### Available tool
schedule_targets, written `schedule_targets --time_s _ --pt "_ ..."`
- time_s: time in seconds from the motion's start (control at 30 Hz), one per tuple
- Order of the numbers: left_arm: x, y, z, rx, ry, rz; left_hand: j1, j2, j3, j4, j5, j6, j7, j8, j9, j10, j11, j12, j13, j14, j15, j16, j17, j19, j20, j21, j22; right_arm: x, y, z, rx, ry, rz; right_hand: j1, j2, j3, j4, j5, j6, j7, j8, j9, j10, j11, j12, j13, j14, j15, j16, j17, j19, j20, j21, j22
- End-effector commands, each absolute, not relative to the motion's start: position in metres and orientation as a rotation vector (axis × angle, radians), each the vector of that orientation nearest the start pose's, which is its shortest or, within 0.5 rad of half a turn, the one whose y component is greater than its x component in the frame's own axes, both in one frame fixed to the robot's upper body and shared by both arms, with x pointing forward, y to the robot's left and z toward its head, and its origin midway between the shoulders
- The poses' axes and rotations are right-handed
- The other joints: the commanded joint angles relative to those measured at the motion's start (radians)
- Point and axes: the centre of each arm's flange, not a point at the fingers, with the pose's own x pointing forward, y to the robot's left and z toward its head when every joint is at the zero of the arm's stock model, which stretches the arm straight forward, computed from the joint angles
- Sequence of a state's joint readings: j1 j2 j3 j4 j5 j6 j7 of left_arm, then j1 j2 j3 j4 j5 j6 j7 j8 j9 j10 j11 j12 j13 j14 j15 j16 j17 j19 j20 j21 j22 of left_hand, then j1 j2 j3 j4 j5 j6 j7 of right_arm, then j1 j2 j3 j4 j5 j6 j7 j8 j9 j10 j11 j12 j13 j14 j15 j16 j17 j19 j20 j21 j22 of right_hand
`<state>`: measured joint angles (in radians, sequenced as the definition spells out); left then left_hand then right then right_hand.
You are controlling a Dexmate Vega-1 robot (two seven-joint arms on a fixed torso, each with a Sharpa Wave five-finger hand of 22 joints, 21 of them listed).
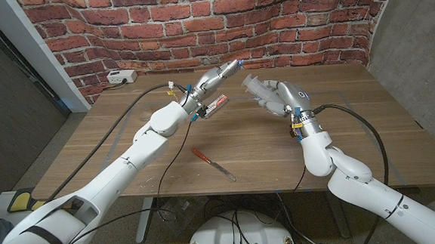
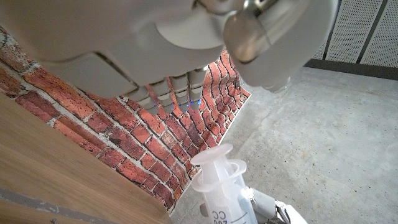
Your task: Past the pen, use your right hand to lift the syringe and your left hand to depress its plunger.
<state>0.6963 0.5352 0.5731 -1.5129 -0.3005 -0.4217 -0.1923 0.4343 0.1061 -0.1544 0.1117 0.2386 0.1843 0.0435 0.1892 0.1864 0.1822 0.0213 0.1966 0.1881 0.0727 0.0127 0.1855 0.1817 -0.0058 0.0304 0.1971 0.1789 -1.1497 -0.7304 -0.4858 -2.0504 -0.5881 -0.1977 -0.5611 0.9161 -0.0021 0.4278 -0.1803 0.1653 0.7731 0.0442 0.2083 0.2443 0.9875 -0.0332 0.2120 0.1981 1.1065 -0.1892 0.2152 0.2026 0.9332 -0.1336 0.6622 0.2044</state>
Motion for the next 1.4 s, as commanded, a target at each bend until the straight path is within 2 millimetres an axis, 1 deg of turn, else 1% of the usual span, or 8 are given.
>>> schedule_targets --time_s 0.03,0.2,0.23,0.7,0.8,0.83,0.97,1.4 --pt "0.578 0.154 0.053 0.427 -0.932 -0.582 0.004 0.007 -0.007 0.001 0.006 0.006 0.011 0.011 0.001 0.003 -0.009 0.009 0.002 0.007 -0.002 0.004 0.001 -0.002 0.000 0.005 0.002 0.486 -0.194 -0.029 -1.043 -0.947 -0.321 0.165 0.177 0.075 0.072 0.006 0.154 -0.148 0.006 0.003 0.066 -0.065 0.005 0.003 0.014 -0.038 0.003 0.002 -0.007 -0.083 0.008 0.001" --pt "0.575 0.160 0.050 0.424 -0.929 -0.567 0.005 0.007 -0.008 0.000 0.006 0.009 0.021 0.011 0.001 0.004 -0.007 0.009 0.002 0.008 -0.003 0.004 0.001 0.000 0.001 0.005 0.002 0.484 -0.196 -0.031 -1.038 -0.936 -0.328 0.165 0.177 0.075 0.072 0.006 0.154 -0.147 0.006 0.003 0.063 -0.067 0.004 0.003 0.013 -0.038 0.003 0.002 -0.009 -0.083 0.009 0.000" --pt "0.574 0.161 0.049 0.424 -0.930 -0.563 0.005 0.007 -0.008 0.000 0.006 0.010 0.022 0.012 0.001 0.005 -0.005 0.009 0.002 0.008 -0.002 0.004 0.001 0.000 0.001 0.005 0.002 0.483 -0.197 -0.031 -1.038 -0.935 -0.328 0.164 0.177 0.075 0.072 0.006 0.154 -0.149 0.006 0.003 0.062 -0.056 0.003 0.003 0.014 -0.037 0.003 0.002 -0.010 -0.083 0.011 0.000" --pt "0.567 0.186 0.042 0.360 -0.954 -0.505 0.009 0.007 -0.010 -0.002 0.007 0.021 0.012 0.015 0.001 0.018 -0.001 0.013 0.002 0.028 -0.005 0.010 0.000 0.020 0.014 0.012 0.002 0.477 -0.202 -0.022 -1.027 -0.930 -0.365 0.165 0.177 0.075 0.072 0.006 0.154 -0.149 0.006 0.004 0.061 -0.065 0.003 0.003 0.011 -0.037 0.002 0.002 -0.015 -0.083 0.017 -0.001" --pt "0.567 0.191 0.039 0.338 -0.952 -0.495 0.010 0.007 -0.010 -0.002 0.007 0.024 0.011 0.016 0.001 0.020 -0.001 0.014 0.002 0.029 -0.005 0.010 0.000 0.022 0.013 0.013 0.002 0.476 -0.206 -0.019 -1.030 -0.919 -0.377 0.164 0.177 0.075 0.073 0.006 0.154 -0.148 0.006 0.004 0.060 -0.070 0.003 0.003 0.011 -0.037 0.002 0.002 -0.016 -0.083 0.018 -0.001" --pt "0.567 0.192 0.038 0.333 -0.950 -0.494 0.010 0.007 -0.010 -0.002 0.007 0.025 0.011 0.016 0.001 0.021 0.000 0.014 0.002 0.029 -0.005 0.009 0.000 0.023 0.012 0.013 0.002 0.475 -0.207 -0.019 -1.030 -0.915 -0.381 0.164 0.177 0.075 0.073 0.006 0.154 -0.148 0.006 0.004 0.061 -0.057 0.004 0.004 0.012 -0.037 0.002 0.002 -0.017 -0.083 0.020 -0.002" --pt "0.570 0.195 0.035 0.317 -0.937 -0.486 0.011 0.007 -0.011 -0.003 0.007 0.027 0.008 0.016 0.001 0.023 -0.001 0.014 0.001 0.034 -0.004 0.010 0.000 0.024 0.013 0.013 0.002 0.475 -0.215 -0.017 -1.022 -0.899 -0.392 0.164 0.177 0.075 0.073 0.006 0.155 -0.147 0.006 0.005 0.060 -0.070 0.003 0.004 0.012 -0.038 0.002 0.003 -0.018 -0.082 0.023 -0.002" --pt "0.573 0.206 0.032 0.292 -0.905 -0.446 0.014 0.008 -0.012 -0.003 0.008 0.031 0.010 0.016 0.001 0.028 0.002 0.014 0.001 0.038 -0.003 0.010 0.000 0.025 0.013 0.012 0.002 0.474 -0.241 -0.012 -1.001 -0.873 -0.405 0.165 0.176 0.075 0.072 0.006 0.156 -0.151 0.007 0.005 0.060 -0.066 0.003 0.004 0.012 -0.038 0.003 0.003 -0.020 -0.082 0.032 -0.003"
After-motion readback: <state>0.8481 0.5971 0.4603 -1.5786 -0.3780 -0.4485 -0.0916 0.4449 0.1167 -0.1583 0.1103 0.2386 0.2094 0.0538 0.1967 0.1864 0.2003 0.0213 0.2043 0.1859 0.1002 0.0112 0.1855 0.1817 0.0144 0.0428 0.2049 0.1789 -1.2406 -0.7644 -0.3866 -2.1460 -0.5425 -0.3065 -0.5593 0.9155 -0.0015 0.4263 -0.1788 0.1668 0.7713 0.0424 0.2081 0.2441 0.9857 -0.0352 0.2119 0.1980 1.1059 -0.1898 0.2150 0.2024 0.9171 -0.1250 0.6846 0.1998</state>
